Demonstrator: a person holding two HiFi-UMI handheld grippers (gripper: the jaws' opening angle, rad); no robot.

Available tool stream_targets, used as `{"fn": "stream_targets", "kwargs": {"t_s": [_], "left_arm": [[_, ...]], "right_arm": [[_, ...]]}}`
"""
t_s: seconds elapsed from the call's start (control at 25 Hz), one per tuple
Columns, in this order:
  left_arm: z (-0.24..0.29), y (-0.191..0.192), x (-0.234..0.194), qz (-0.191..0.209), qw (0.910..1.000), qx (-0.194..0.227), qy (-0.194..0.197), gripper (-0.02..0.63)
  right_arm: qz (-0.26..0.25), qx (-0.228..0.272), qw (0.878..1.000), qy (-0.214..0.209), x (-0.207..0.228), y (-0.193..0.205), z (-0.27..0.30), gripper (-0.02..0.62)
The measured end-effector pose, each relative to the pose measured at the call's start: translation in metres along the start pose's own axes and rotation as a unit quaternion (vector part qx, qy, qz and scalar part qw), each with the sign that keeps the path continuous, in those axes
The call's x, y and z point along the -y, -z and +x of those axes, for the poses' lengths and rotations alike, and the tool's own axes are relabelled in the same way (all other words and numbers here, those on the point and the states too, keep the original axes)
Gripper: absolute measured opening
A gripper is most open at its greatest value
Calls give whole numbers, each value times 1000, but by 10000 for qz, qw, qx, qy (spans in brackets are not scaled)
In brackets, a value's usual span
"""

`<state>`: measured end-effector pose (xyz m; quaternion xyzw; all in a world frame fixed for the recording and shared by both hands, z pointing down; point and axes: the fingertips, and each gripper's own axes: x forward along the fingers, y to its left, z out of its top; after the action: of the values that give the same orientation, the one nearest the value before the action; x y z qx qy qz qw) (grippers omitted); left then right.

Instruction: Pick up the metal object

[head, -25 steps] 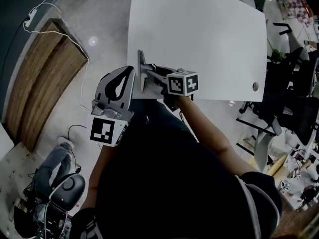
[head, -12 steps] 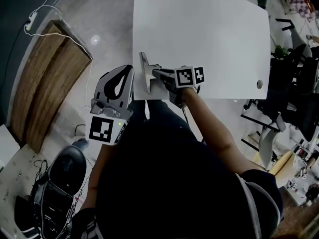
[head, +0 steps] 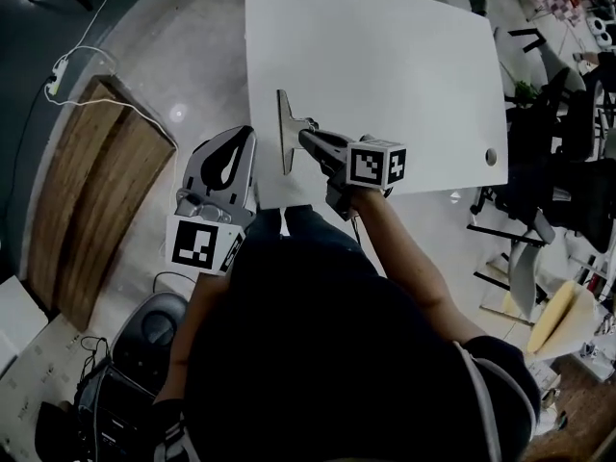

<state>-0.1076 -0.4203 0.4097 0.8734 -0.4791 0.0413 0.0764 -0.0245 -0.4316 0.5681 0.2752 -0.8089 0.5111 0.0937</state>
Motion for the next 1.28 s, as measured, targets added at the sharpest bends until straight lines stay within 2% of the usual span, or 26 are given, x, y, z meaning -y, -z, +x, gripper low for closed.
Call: {"fn": "stream_targets", "kwargs": {"t_s": [0.2,0.48,0.64,0.84,1.0,1.12,1.28], "left_arm": [[12,-20,3,149,9997,186,40,23],[26,-58,-4,376,9983,434,-15,23],[32,-83,-12,487,9971,576,-96,23],[36,-122,-24,581,9951,752,-274,23],[37,-157,-26,796,9914,970,-359,23],[38,-172,-24,916,9892,1077,-388,23],[37,-182,-23,956,9880,1149,-388,23]], "right_arm": [[-823,930,9921,187,-37,-58,-36,32],[-1943,2110,9554,709,-91,-126,-85,32],[-2586,2689,9228,965,-126,-160,-108,32],[-3658,3249,8598,1459,-177,-190,-129,32],[-4160,3673,8168,1579,-206,-208,-145,32],[-4309,3934,7960,1608,-219,-215,-154,32],[-4407,4051,7843,1632,-228,-219,-157,32]]}}
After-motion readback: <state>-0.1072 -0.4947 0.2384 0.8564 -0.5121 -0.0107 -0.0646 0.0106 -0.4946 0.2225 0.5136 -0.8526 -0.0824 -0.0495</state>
